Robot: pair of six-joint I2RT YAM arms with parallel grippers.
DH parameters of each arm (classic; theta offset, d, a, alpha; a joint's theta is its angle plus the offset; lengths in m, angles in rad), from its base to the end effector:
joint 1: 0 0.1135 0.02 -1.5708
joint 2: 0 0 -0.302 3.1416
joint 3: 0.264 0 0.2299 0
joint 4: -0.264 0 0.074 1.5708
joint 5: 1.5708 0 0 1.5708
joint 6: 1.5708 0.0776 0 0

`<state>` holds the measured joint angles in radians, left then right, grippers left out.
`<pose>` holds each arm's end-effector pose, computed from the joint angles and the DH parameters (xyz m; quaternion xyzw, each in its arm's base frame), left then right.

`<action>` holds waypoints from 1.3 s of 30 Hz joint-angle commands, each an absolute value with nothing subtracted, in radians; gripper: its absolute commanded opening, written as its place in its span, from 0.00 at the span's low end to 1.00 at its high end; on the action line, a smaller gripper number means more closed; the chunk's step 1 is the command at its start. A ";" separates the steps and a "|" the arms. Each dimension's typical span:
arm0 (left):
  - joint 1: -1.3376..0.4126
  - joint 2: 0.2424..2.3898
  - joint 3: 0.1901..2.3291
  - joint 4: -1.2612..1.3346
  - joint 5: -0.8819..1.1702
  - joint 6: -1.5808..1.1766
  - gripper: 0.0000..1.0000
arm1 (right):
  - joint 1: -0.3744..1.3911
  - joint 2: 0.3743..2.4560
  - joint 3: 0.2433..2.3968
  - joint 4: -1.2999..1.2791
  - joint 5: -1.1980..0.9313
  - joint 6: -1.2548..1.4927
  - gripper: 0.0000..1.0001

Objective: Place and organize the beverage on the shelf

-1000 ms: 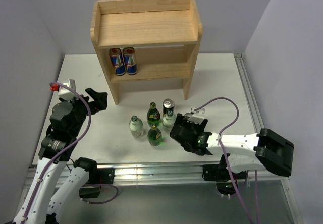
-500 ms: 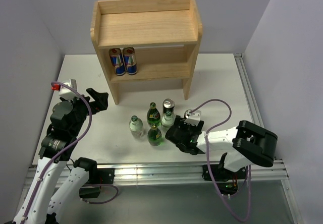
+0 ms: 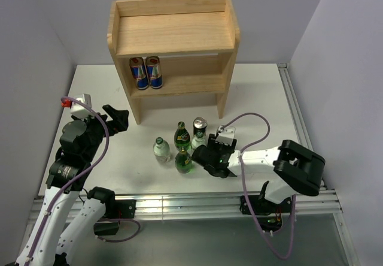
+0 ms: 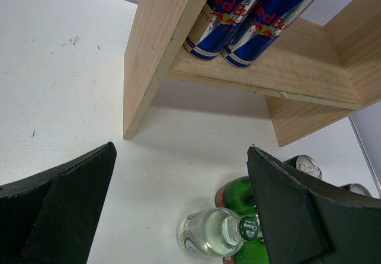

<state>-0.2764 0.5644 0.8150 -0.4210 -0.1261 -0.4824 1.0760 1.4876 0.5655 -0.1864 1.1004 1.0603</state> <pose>0.1121 -0.0217 0.3626 -0.1188 0.7550 -0.1934 0.6152 0.1679 0.1656 0.1761 0.1133 0.8307 -0.0741 0.5401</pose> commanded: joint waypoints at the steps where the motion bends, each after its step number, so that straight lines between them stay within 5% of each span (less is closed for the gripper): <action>1: -0.273 0.557 0.813 -0.377 -0.104 -0.459 0.99 | 1.092 1.344 0.713 -0.340 1.175 1.030 0.00; 8: -0.261 0.566 0.821 -0.390 -0.069 -0.446 0.99 | 1.097 1.066 0.954 -0.315 1.112 0.623 0.00; 13: -0.244 0.580 0.827 -0.399 -0.045 -0.439 0.99 | 1.109 0.947 1.063 -0.046 0.933 0.240 0.00; 29: -0.207 0.566 0.822 -0.393 -0.009 -0.430 0.99 | 1.003 1.630 2.319 -0.324 0.925 -0.313 0.00; 39: -0.206 0.571 0.824 -0.396 0.023 -0.422 0.99 | 0.789 1.678 2.348 -0.399 0.779 -0.163 0.00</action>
<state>-0.2115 0.5694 0.8135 -0.4164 -0.0040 -0.4454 0.8429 1.6932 2.2845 -0.4084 0.8646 -0.2268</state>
